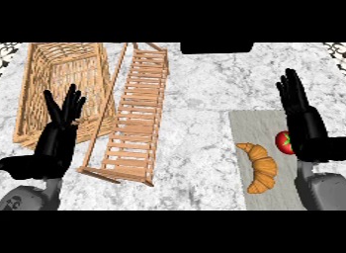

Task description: Pick the croissant from the placemat and place it in the tiered shelf

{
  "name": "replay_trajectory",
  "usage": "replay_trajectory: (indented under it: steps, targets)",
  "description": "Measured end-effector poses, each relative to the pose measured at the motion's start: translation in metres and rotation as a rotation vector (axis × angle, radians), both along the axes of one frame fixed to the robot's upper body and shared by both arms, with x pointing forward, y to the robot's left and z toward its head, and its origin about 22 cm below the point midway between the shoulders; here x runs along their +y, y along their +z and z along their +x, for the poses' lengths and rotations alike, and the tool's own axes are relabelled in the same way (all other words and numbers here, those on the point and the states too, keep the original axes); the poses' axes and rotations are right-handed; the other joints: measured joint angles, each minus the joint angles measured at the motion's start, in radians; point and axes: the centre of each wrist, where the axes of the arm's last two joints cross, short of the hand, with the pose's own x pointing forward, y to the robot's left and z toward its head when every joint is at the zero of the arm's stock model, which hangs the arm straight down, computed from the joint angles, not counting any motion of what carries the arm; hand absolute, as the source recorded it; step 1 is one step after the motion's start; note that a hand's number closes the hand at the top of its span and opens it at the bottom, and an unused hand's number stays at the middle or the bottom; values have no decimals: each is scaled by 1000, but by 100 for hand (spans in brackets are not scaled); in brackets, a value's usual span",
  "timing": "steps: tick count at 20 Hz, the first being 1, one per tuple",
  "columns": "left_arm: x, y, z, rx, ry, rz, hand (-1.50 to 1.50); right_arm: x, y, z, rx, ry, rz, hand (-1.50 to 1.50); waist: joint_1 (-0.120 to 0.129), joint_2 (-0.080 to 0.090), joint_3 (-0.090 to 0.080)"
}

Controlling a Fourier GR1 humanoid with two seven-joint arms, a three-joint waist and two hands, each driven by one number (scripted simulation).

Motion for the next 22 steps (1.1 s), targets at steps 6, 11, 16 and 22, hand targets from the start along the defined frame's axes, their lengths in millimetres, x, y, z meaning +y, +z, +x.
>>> replay_trajectory:
  steps: [6, 11, 16, 22]
  targets:
    - [10, 12, -6, 2, 97, 44, 0, 10, 13, 5, 34, 308, -26, 150, 35, 9, -1]
    - [21, 16, -10, 78, 163, 41, 0, -16, 1, 13, 129, 287, 54, -150, 35, 15, -6]
    - [29, 16, -15, 123, 179, 41, 0, -54, 21, 11, 88, 472, 77, -150, 27, 14, -9]
    - [33, 13, -17, 145, 181, 43, 0, -78, 75, 5, 117, 672, -251, -150, 16, 13, -13]
